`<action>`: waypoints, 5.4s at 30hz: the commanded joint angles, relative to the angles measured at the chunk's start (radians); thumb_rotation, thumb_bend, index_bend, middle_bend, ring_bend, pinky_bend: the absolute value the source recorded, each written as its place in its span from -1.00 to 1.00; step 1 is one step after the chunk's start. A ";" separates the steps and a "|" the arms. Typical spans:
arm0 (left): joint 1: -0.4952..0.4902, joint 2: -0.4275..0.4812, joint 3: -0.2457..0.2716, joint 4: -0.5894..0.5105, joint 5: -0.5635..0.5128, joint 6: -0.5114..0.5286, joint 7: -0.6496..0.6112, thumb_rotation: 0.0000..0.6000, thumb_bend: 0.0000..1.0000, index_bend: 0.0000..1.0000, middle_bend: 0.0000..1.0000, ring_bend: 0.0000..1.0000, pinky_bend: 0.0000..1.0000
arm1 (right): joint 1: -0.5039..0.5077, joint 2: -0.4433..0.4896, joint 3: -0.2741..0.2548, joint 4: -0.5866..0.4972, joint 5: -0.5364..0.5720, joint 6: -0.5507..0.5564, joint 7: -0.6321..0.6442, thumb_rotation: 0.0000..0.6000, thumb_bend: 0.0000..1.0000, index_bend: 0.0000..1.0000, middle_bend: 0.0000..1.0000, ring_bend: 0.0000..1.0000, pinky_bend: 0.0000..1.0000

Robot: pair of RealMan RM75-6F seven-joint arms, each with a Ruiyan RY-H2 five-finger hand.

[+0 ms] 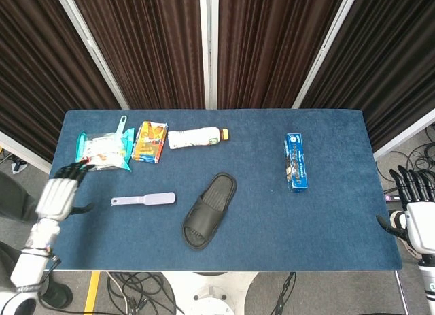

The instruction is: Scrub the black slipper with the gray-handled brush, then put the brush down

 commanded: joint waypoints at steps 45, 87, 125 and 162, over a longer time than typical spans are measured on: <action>-0.363 -0.171 0.106 0.059 -0.582 -0.398 0.252 1.00 -0.64 0.08 0.21 0.02 0.16 | -0.023 0.003 -0.017 0.046 0.007 0.001 0.067 1.00 -0.82 -1.00 -0.97 -1.00 -1.00; -0.153 -0.238 0.102 0.132 0.139 0.130 -0.562 1.00 0.22 1.00 1.00 1.00 1.00 | 0.273 0.052 -0.011 -0.092 -0.152 -0.376 0.045 1.00 -0.82 -1.00 -0.87 -1.00 -1.00; -0.277 -0.477 0.219 0.536 0.403 0.129 -0.511 1.00 0.23 1.00 1.00 1.00 1.00 | 1.112 -0.632 0.008 0.465 0.358 -1.154 -0.457 1.00 -0.82 -1.00 -1.00 -1.00 -1.00; -0.331 -0.631 0.344 0.845 0.460 0.141 -0.582 1.00 0.23 1.00 1.00 1.00 1.00 | 1.167 -0.694 -0.067 0.536 0.435 -1.078 -0.472 1.00 -0.65 0.13 -0.16 -0.62 -0.70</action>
